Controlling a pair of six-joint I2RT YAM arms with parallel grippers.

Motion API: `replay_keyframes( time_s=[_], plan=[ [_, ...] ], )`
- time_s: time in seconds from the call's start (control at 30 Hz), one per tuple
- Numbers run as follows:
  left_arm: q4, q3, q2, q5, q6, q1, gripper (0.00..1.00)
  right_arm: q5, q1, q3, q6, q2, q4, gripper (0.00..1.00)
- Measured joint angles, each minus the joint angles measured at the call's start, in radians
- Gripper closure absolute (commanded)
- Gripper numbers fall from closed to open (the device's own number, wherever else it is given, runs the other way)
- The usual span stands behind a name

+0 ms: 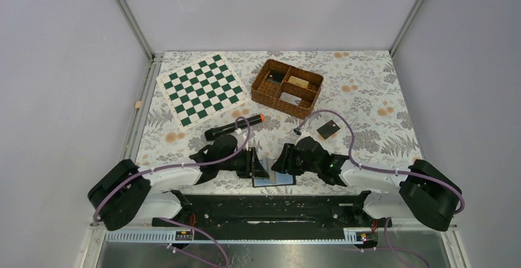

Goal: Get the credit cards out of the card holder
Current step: Move the credit card to the center of the board.

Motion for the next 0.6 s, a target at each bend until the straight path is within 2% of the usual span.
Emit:
replay_keyframes(
  time_s=[0.2, 0.3, 0.43, 0.6],
  plan=[
    [-0.223, 0.058, -0.173, -0.113, 0.039, -0.001, 0.62, 0.043, -0.061, 0.046, -0.074, -0.111, -0.208, 0.32],
    [-0.356, 0.16, -0.226, -0.179, 0.076, -0.01, 0.6, 0.051, -0.2, 0.089, -0.126, -0.171, -0.292, 0.26],
    [-0.449, 0.287, -0.243, -0.24, 0.12, -0.035, 0.58, 0.046, -0.389, 0.128, -0.192, -0.203, -0.365, 0.23],
    [-0.494, 0.331, -0.222, -0.27, 0.152, -0.064, 0.58, 0.006, -0.621, 0.207, -0.27, -0.128, -0.428, 0.23]
  ],
)
